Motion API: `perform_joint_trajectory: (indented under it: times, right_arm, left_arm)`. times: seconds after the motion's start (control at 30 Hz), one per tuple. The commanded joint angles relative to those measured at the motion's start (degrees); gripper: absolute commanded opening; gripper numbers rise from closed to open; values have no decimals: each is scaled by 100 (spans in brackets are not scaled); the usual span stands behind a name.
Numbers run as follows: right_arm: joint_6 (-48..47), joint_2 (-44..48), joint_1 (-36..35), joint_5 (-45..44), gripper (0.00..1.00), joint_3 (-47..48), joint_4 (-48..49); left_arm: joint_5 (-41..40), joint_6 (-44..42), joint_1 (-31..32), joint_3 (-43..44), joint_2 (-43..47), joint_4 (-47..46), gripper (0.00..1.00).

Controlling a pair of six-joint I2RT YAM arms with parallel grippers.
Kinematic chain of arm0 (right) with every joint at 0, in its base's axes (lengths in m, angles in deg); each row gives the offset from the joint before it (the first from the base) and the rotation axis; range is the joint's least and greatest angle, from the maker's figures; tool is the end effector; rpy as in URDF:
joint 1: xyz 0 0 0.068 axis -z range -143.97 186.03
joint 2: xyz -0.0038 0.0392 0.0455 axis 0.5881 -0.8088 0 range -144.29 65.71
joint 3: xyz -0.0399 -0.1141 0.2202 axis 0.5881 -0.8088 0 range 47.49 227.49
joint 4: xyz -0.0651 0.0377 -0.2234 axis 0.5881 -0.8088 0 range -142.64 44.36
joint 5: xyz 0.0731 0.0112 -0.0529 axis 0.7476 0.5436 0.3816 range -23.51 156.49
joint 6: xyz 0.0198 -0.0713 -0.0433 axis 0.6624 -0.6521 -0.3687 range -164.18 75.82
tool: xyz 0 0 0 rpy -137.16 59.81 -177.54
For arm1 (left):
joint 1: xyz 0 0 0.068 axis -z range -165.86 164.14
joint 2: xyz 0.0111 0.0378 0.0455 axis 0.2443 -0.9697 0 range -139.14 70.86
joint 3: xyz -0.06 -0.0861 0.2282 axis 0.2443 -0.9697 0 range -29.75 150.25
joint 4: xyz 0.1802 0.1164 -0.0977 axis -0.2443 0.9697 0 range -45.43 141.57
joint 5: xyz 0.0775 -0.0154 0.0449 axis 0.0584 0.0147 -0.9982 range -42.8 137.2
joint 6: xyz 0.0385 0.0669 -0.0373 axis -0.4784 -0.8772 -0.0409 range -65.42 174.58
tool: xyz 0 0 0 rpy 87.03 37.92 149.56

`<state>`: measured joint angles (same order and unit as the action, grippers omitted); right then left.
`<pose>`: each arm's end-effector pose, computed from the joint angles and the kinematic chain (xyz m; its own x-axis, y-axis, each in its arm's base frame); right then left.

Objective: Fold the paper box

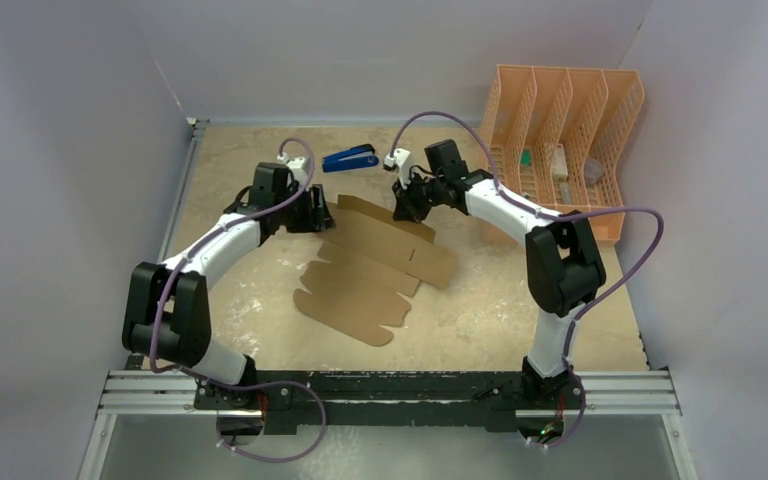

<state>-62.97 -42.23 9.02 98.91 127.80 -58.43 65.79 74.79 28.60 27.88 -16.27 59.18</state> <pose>0.3556 0.2266 0.2064 -0.3064 -0.4613 -0.8326 -0.8932 0.4418 0.0839 0.3147 -0.1059 0.1986 -0.7909 -0.1343 -0.5971 0.1972 0.8677 -0.4564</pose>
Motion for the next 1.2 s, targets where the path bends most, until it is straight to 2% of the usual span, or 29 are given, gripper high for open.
perform_joint_trajectory:
  times: [0.0,0.23,0.67,0.9,1.17]
  right_arm:
    - [-211,284,-43,-27,2,2,93]
    - [-277,240,-92,4,2,45,68]
    - [-323,270,-145,-28,2,10,76]
    - [-327,257,-167,-35,2,19,110]
    - [-340,270,-199,-167,2,21,110]
  left_arm:
    - [-151,196,-319,-386,109,-83,53]
    - [199,-117,-446,-182,-457,225,54]
    - [730,203,-455,-320,-923,-195,51]
    - [591,249,-396,-337,-1016,-154,48]
    - [699,395,-170,-362,-739,-238,34]
